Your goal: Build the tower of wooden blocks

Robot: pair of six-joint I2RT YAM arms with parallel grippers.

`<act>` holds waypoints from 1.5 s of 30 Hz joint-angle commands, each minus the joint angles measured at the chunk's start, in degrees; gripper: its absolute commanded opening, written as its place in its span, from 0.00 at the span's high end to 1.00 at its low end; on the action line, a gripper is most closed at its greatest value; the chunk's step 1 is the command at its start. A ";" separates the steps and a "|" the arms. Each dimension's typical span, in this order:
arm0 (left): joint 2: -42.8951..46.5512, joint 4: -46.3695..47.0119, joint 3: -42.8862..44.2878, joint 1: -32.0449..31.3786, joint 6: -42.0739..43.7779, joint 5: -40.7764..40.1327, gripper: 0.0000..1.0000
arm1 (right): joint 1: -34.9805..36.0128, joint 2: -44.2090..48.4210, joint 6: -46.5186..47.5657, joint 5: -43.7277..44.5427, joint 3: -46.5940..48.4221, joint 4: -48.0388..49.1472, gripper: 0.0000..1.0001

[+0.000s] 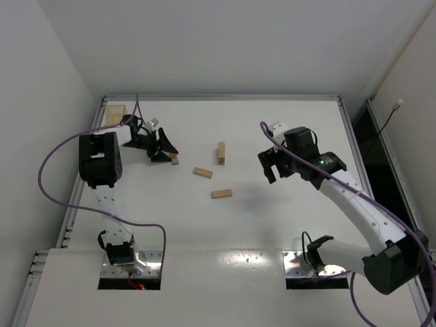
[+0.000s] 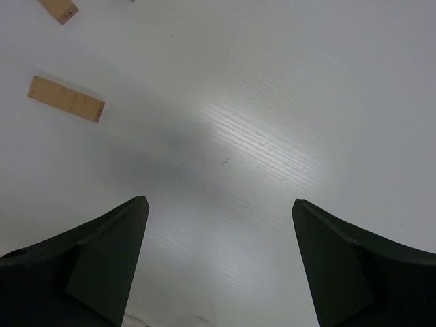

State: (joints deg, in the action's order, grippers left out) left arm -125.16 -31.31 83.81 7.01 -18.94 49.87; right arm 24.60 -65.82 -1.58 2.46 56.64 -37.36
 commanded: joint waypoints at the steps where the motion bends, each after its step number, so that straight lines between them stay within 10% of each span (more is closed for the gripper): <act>1: -0.70 -1.30 0.31 0.99 0.92 -5.30 0.44 | -0.78 -0.89 -1.40 -0.79 3.47 2.21 0.16; 14: 11.95 -7.11 -2.76 -8.84 2.07 -41.93 0.44 | -0.78 -1.50 -1.93 -2.55 1.81 3.44 0.16; 22: 18.03 -4.11 -5.24 -20.70 -3.47 -51.96 0.44 | -0.78 0.42 -1.93 -2.55 0.67 3.44 0.17; 36: 4.93 -7.89 5.84 -21.77 -6.55 -58.92 0.50 | -2.89 2.19 -1.93 -3.07 -0.39 2.91 0.17; 40: 3.61 -7.89 6.45 -21.77 -6.55 -58.39 0.56 | -3.41 1.57 -1.93 -3.07 0.14 2.38 0.17; 45: 3.78 -7.89 5.93 -21.77 -6.55 -57.34 0.90 | -3.42 1.05 -1.93 -4.12 0.66 2.38 0.17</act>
State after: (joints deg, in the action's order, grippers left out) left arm -121.03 -38.33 89.06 -14.81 -25.23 -7.60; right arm 21.50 -64.73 -3.01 -0.32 56.53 -36.07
